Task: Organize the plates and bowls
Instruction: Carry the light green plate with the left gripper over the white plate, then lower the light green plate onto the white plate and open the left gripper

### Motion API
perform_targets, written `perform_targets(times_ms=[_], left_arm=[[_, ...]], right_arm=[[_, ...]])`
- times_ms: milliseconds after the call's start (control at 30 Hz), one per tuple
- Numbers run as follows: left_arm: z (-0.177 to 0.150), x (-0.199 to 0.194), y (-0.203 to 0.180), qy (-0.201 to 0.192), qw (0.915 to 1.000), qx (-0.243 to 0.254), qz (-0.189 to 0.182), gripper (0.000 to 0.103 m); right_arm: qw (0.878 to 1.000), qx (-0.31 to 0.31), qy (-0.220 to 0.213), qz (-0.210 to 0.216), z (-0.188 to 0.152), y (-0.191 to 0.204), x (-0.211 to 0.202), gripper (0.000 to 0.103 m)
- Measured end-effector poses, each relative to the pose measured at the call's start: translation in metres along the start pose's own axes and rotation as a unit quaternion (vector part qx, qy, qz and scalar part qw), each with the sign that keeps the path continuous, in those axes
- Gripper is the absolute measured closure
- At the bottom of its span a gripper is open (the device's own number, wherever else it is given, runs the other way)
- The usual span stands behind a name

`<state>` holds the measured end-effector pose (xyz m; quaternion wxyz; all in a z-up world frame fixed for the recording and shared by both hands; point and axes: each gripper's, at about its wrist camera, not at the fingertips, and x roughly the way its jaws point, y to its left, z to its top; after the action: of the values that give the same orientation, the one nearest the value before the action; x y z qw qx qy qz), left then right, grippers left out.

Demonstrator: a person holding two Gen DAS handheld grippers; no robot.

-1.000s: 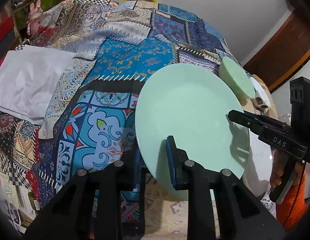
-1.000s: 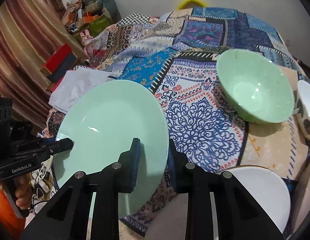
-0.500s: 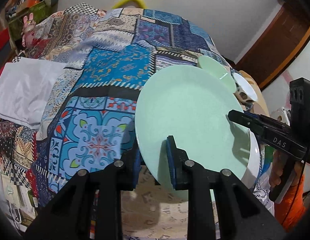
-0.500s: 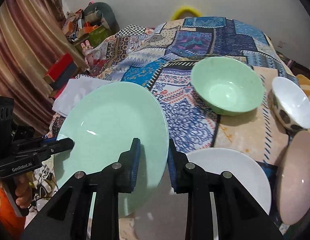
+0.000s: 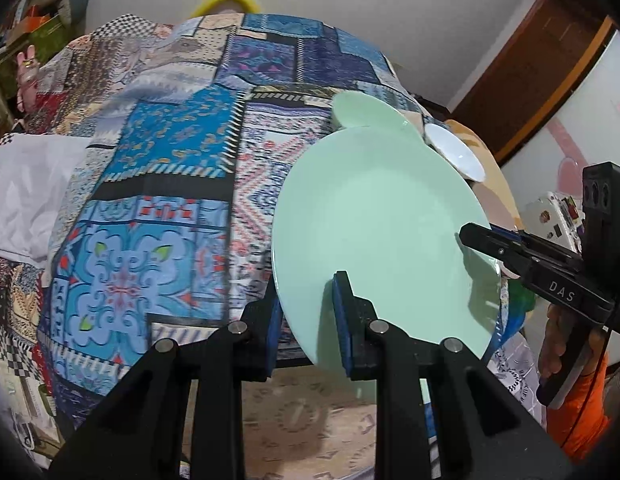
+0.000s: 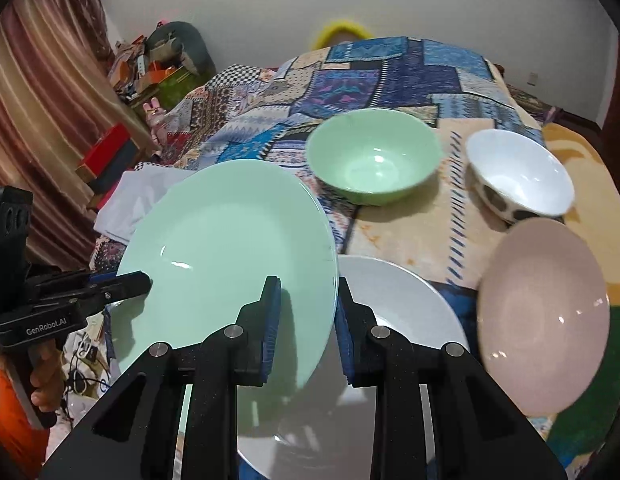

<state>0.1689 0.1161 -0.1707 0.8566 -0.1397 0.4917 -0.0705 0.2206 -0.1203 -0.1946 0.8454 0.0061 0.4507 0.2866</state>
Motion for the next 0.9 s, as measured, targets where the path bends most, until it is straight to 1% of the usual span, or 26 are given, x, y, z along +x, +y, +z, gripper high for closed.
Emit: perform_targets(times_ms=[100,367,633,900], left_arm=[[-0.001,0.008,-0.015,0.005,1.0000,0.008,-0.004,0.079],[-0.006,0.029,-0.039,0.024,0.9995,0.014,-0.013,0.079],[-0.013,0.050,-0.046,0.052,0.9985,0.013,-0.011,0.079],[-0.019,0.066,-0.049,0.074,0.9971,0.018,0.001,0.079]], right_arm=[[1.000,0.009,-0.001,-0.006,-0.006,-0.013,-0.007,0.079],[0.999,0.034,0.001,-0.008,-0.024,-0.041,-0.016,0.079],[0.998,0.067,0.007,0.006,-0.042,-0.059,-0.012,0.079],[0.996,0.086,0.021,0.016,-0.055,-0.065,-0.003,0.079]])
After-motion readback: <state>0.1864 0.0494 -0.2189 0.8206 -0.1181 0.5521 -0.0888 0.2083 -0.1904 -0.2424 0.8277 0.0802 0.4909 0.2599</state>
